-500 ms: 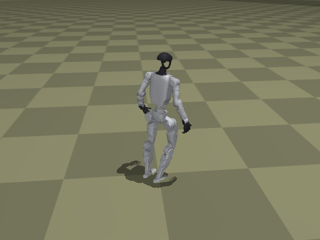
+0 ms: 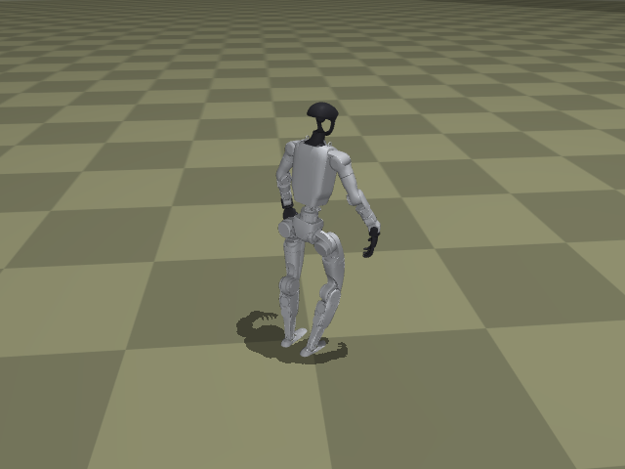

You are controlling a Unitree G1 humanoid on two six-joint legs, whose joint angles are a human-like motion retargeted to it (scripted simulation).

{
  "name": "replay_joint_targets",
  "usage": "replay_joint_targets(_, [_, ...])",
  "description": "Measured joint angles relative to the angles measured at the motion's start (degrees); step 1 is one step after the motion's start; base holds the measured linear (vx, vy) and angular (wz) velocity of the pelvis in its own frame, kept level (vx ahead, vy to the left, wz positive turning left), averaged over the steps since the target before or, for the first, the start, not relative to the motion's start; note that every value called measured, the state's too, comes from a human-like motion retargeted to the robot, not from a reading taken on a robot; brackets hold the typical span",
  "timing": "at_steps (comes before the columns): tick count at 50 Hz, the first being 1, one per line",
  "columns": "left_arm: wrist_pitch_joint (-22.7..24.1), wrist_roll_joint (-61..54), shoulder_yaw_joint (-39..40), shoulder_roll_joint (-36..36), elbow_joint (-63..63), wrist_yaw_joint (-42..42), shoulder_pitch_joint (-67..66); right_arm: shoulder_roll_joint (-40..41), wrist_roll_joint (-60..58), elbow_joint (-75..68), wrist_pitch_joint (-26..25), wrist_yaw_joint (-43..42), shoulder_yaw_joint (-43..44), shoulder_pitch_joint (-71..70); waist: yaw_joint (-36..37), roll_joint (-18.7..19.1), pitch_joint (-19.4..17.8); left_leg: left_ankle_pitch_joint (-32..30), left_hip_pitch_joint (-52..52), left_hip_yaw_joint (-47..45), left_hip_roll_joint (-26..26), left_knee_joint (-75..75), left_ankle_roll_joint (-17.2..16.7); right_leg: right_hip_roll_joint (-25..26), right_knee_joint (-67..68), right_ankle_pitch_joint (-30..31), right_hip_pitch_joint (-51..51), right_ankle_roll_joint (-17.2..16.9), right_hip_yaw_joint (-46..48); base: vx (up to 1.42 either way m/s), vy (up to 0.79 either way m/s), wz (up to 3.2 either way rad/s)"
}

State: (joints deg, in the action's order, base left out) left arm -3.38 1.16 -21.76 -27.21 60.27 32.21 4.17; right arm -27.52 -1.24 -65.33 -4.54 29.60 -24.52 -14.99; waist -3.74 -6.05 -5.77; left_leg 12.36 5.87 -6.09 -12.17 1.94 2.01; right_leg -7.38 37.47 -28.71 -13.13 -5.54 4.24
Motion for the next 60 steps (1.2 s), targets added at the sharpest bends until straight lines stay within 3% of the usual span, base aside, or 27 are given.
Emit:
replay_joint_targets(3, [-1.57,8.67,-1.34,0.69,11.03,1.95,-5.0,1.04,-4.21,-8.97,-1.53,1.1,0.43,2.21,-1.16,-0.58,-0.66,0.12,-1.52,-0.17,0.28,-0.16,-0.03,0.42,0.52,0.13,-1.86,0.01,-0.19,0.03,-0.01,-0.02])
replay_joint_targets(7, [0.76,17.91,0.77,2.13,16.72,4.42,-14.98,2.45,-5.65,-15.66,-0.7,0.13,6.69,9.42,-1.41,-1.22,-1.01,0.03,-2.67,-0.04,0.52,-0.19,-0.18,0.68,1.6,-0.26,-3.7,0.35,-0.18,0.0,0.0,0.0])
replay_joint_targets(14, [5.82,19.34,3.56,3.22,6.66,7.49,-29.25,5.04,-1.18,-11.17,2.35,-0.67,15.14,22.66,0.44,-2.59,-0.49,0.31,-2.49,1.3,0.54,-0.14,0.02,0.71,2.51,-1.34,-3.91,0.53,-0.18,0.0,0.0,0.0])
replay_joint_targets(18, [7.6,13.51,2.29,1.92,-7.44,7.68,-31.79,4.78,3.33,0.02,4.23,0.95,15.18,26.63,1.34,-3.2,-0.34,0.68,-1.46,1.79,0.38,-0.08,0.79,0.72,2.39,-1.66,-2.85,0.32,-0.56,0.03,0.01,-0.03])
replay_joint_targets(20, [4.26,4.61,1.92,-2.89,-23.95,9.21,-35.5,2.0,7.72,13.64,2.23,2.93,15.4,31.2,2.35,-0.33,0.07,3.14,-0.71,2.27,3.71,-0.95,1.08,4.83,-6.98,1.37,2.59,0.85,0.49,0.16,0.04,-0.22])
replay_joint_targets(23, [4.77,-2.42,1.44,-2.79,-32.61,8.88,-35.21,0.51,10.19,22.2,3.7,3.62,14.71,30.99,2.59,-0.67,-0.59,2.37,1.41,1.55,3.37,-0.44,1.45,4.29,-5.39,1.35,3.52,0.55,-0.12,0.01,0.03,-0.29])
replay_joint_targets(27, [2.02,-14.46,1.4,-2.63,-41.44,8.84,-35.18,-1.66,13.88,32.23,3.55,2.85,14.74,29.94,2.29,-0.48,-1.33,3.06,4.11,0.57,2.99,-0.41,1.89,4.11,-4.91,0.7,5.73,0.5,-0.77,0.04,0.03,-0.32])
replay_joint_targets(33, [-2.3,-26.15,3.93,1.85,-37.81,3.75,-33.34,0.31,16.18,31.0,1.76,-3.67,15.72,26.41,1.92,0.59,-2.21,3.67,8.24,-0.79,2.74,-0.45,2.03,3.94,-4.95,-0.25,9.58,0.8,-0.91,0.02,0.0,-0.27])
replay_joint_targets(40, [-1.34,-30.91,6.8,4.53,-27.9,-1.98,-28.42,3.05,17.34,20.51,1.95,-8.89,15.31,22.51,1.99,1.15,-4.46,3.74,11.4,-1.19,2.33,-0.41,1.78,3.37,-4.9,-1.24,12.62,0.75,-0.42,0.0,-0.01,-0.06])
replay_joint_targets(47, [1.36,-34.94,5.51,-3.54,-37.75,1.56,-31.1,-0.94,29.29,36.02,4.23,-1.98,14.01,28.2,1.54,1.14,-8.1,4.0,13.56,-0.44,2.73,-0.45,1.78,3.86,-6.6,-0.68,15.67,0.23,-0.11,0.0,0.0,0.0])
replay_joint_targets(54, [3.05,-35.29,0.53,-17.68,-56.3,7.89,-36.61,-11.73,45.29,64.09,1.06,8.79,9.83,38.13,1.58,1.61,-10.19,4.21,16.81,0.2,3.85,-0.41,1.92,5.13,-8.97,1.27,20.04,-0.47,-0.17,0.0,0.0,0.0])
replay_joint_targets(60, [4.06,-32.57,-4.82,-26.92,-66.12,11.07,-35.64,-18.5,53.44,75.3,-2.95,13.34,5.06,40.46,2.46,2.17,-11.04,4.6,19.58,0.43,4.47,-0.4,1.82,5.79,-10.35,2.18,23.43,-0.78,-0.01,0.0,0.0,0.0])
